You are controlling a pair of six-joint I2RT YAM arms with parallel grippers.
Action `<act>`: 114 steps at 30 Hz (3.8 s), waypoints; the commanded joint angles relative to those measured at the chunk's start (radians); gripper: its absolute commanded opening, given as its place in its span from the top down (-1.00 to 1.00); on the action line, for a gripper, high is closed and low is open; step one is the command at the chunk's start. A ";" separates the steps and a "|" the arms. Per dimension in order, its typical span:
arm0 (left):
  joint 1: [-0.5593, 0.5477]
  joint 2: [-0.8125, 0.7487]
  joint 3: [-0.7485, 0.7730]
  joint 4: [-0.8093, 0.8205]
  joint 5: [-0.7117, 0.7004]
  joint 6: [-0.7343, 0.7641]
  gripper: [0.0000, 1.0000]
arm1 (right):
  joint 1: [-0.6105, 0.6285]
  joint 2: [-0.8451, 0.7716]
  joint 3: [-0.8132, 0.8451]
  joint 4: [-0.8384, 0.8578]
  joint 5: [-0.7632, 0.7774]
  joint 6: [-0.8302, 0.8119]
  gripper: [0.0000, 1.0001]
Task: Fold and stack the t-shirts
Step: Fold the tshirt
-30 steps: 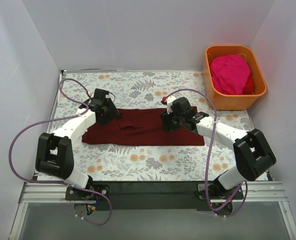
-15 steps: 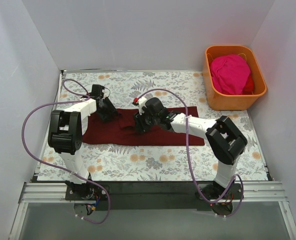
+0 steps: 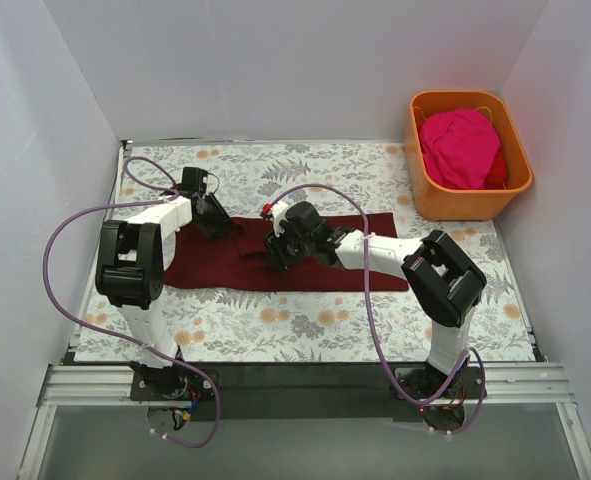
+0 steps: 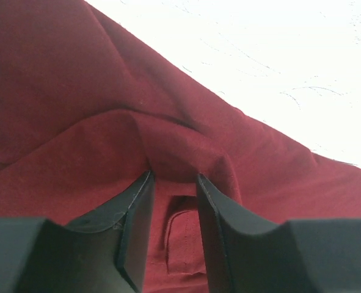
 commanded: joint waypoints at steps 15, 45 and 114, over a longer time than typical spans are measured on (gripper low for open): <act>0.004 -0.006 0.091 -0.043 -0.017 0.051 1.00 | 0.081 0.059 0.188 -0.022 0.079 -0.162 0.08; 0.004 0.016 0.160 -0.100 -0.133 0.140 1.00 | 0.138 0.327 0.407 -0.094 0.277 -0.302 0.36; 0.009 0.119 0.329 -0.515 -0.360 0.223 1.00 | 0.091 0.218 0.283 -0.099 -0.021 -0.299 0.97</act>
